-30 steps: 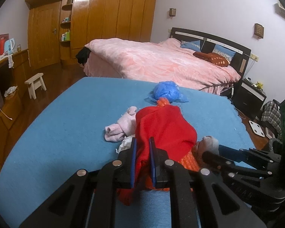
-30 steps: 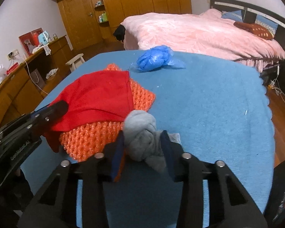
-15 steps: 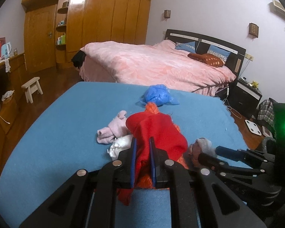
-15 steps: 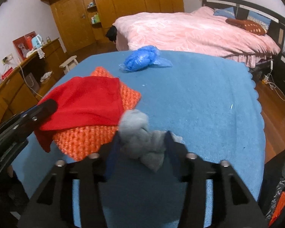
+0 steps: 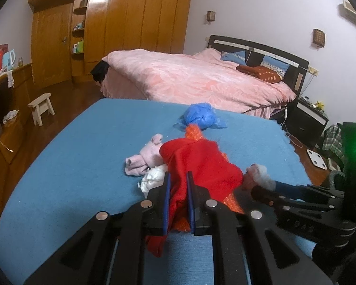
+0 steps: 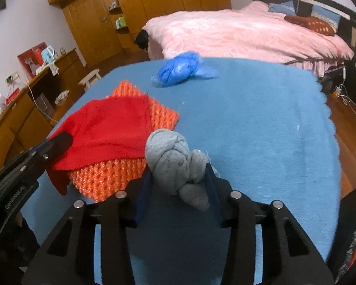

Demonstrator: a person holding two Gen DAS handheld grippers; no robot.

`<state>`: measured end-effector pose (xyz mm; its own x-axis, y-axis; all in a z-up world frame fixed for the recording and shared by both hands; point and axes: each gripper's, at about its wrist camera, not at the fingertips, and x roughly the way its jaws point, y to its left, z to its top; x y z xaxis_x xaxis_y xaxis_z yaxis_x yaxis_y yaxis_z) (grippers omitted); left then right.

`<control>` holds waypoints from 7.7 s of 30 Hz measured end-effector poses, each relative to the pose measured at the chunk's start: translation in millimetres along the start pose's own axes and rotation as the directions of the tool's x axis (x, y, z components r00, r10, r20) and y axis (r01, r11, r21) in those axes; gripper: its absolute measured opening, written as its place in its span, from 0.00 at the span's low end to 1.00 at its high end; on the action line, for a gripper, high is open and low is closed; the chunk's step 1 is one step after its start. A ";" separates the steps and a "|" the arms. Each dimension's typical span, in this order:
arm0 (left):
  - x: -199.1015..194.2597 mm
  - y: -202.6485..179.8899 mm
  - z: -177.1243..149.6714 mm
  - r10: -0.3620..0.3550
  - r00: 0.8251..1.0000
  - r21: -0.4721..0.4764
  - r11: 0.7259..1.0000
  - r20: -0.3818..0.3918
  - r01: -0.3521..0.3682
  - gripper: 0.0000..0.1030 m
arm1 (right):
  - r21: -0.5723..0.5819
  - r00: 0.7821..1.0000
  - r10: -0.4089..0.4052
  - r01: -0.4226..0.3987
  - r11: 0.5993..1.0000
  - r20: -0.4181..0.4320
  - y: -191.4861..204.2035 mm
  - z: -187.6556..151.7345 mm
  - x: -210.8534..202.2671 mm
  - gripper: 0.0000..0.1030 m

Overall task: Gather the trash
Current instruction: 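Move both tools over the bin and release the red cloth and grey sock, then reach the right tool to the orange mesh pad and grasp it, then grasp the white crumpled tissue with the left tool while the right tool holds the mesh pad, then carry the tissue and mesh pad over the bin and open both tools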

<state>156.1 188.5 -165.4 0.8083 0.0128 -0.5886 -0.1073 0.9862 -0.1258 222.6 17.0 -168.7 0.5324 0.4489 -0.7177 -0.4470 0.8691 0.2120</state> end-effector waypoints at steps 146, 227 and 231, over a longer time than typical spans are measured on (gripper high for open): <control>-6.9 82.1 -9.5 0.111 0.992 -0.035 0.993 -0.064 -0.113 0.86 | -0.122 0.997 -0.068 0.071 0.990 0.027 57.9 -10.0 19.5 0.91; -51.3 -100.1 25.8 -0.153 0.988 0.131 0.980 0.007 0.151 0.27 | 0.043 0.971 -0.171 0.166 0.985 0.168 -49.1 -14.1 -145.8 0.26; -58.7 -117.3 24.7 -0.187 0.982 0.151 0.971 0.012 0.183 0.27 | 0.060 0.962 -0.204 0.196 0.979 0.182 -60.8 -20.9 -167.3 0.26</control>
<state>135.6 76.2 -96.4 0.8209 -0.1701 -0.5451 0.1317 0.9853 -0.1092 145.7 -115.3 -75.4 0.7344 0.2925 -0.6125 -0.2900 0.9511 0.1065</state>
